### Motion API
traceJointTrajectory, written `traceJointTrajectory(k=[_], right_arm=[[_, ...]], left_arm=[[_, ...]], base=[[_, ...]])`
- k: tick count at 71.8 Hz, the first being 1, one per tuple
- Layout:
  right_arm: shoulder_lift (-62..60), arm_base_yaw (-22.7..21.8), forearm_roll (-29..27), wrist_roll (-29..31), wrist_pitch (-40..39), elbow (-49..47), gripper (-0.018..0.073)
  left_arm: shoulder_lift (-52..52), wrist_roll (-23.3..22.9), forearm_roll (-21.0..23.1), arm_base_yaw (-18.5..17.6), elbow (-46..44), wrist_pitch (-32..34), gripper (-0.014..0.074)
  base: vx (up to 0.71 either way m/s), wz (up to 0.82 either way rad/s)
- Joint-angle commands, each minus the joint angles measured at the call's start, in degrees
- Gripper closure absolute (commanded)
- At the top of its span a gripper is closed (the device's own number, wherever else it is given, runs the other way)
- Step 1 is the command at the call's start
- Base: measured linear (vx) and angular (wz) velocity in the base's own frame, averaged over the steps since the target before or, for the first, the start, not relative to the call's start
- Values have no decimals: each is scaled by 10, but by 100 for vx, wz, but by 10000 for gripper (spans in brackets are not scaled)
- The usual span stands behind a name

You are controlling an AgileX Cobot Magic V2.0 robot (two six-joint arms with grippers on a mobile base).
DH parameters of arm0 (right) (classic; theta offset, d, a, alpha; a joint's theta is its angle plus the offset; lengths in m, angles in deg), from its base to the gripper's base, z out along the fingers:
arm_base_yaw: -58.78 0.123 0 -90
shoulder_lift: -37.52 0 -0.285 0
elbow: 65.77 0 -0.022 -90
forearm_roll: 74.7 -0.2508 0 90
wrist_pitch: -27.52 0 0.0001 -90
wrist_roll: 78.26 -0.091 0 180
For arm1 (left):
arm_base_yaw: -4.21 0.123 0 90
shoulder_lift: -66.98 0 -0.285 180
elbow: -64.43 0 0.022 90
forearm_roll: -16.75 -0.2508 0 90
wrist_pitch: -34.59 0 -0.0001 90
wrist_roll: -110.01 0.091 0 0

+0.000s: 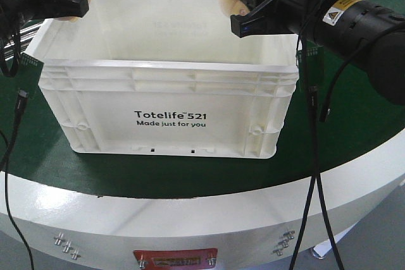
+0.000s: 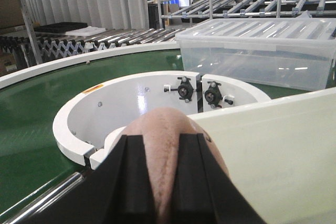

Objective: Place moving items into box and shelve
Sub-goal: 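Lift both held plushes up and over the white crate, then open both grippers to drop the plushes into the crate, then lower both grippers onto opposite crate side rims and close them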

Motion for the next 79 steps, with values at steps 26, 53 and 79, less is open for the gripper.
traceJointTrajectory(k=[26, 53, 79], right_arm=[[-17, -2, 1, 4, -55, -18, -88], [-38, -57, -2, 4, -47, -18, -29], [-57, -110, -29, -8, 19, -21, -29]], left_arm=[[5, -6, 1, -4, -18, 36, 29], [44, 0, 19, 22, -18, -18, 29], [69, -10, 19, 84, -23, -116, 32]], base=[[0, 0], [0, 0], [0, 0]])
